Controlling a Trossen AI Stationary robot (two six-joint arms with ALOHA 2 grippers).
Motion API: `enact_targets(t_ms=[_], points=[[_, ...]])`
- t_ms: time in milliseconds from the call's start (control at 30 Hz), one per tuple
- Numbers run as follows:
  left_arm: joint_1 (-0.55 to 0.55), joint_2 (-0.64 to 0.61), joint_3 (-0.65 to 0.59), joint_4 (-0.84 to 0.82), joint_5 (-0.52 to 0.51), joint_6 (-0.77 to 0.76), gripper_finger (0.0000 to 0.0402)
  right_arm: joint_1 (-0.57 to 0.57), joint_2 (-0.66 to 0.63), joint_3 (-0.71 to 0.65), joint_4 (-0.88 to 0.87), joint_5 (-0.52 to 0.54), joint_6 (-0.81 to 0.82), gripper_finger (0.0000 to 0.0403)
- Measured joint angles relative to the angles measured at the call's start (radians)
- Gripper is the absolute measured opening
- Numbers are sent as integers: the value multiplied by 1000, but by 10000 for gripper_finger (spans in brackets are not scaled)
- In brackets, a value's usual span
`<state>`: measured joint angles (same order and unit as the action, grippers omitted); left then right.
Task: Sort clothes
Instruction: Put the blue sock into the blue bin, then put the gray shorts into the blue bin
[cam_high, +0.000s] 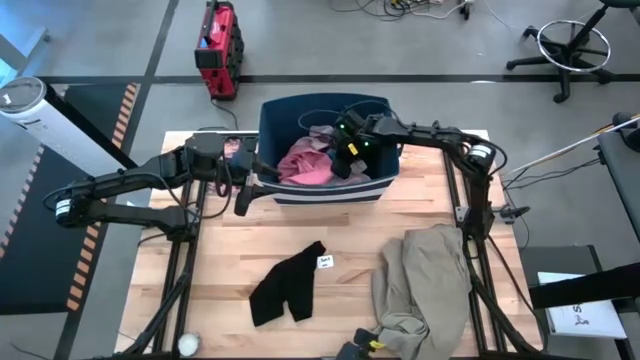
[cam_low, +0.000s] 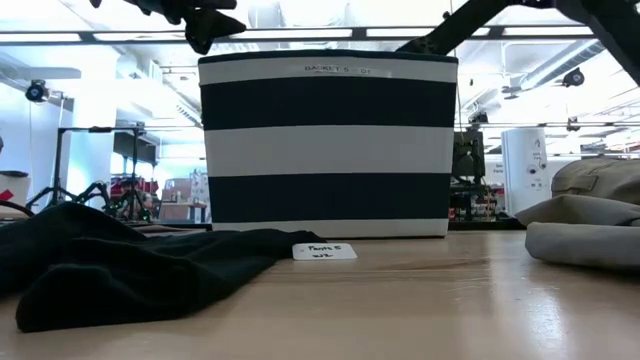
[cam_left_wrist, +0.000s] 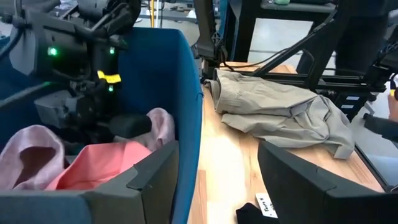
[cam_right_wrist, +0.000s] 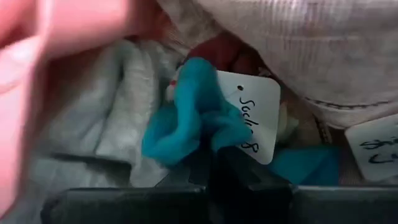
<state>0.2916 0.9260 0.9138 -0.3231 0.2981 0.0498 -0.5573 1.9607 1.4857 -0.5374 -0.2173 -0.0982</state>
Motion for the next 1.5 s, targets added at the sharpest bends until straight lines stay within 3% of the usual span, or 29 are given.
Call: enact_targets(t_ms=[267,633,867,1133,1500], points=[[0,0,0,0,0,-1,218,0,-51,-1,-11,7,18,15],[0,0,0,1,-27,12,250,10,-326,-1,-7,15,-22,152],[0,-7,0,36,-29,19,258,87,-546,-1,-63,41,-97,199],[0,-32,-1,34,-29,19,256,365,-727,-35,-340,215,-69,241],[0,-67,-1,7,-29,11,265,834,-766,-314,-419,289,411,284]])
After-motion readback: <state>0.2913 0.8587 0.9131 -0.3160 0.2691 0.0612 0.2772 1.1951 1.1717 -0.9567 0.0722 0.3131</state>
